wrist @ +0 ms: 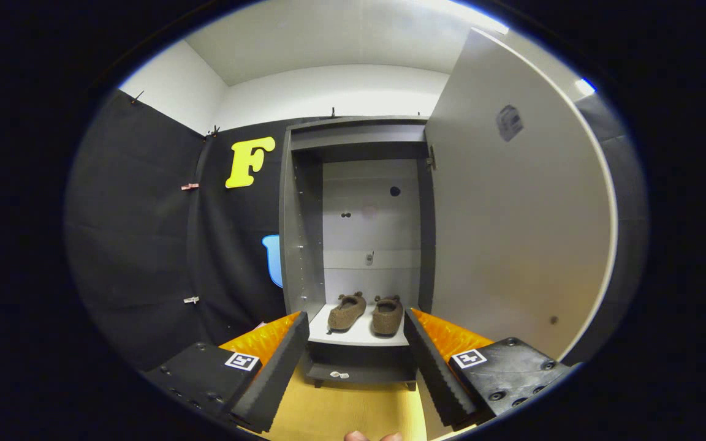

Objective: Open the shoe cabinet door, grab the shoes and put them into the shoe cabinet, then close the shoe cabinet door.

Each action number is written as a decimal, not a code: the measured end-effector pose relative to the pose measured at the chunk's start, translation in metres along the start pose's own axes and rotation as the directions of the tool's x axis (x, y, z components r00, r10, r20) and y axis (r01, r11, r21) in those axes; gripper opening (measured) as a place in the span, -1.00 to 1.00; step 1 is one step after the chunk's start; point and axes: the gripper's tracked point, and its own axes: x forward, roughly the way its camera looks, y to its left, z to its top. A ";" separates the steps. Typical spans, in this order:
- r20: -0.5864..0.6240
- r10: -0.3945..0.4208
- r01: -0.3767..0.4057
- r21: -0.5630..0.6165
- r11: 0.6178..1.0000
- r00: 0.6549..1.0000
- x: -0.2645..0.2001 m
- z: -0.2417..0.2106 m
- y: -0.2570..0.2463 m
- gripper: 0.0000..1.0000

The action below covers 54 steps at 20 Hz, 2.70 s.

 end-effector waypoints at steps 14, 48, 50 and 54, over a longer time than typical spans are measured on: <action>-0.031 -0.210 0.210 0.004 0.978 0.977 -0.108 0.003 -0.153 0.96; -0.052 -0.244 0.243 -0.027 0.970 0.968 -0.012 -0.015 -0.093 0.96; -0.068 -0.205 0.205 -0.012 0.979 0.976 -0.001 -0.019 -0.071 0.95; -0.079 -0.149 0.148 -0.024 0.989 0.986 0.028 -0.025 -0.036 0.95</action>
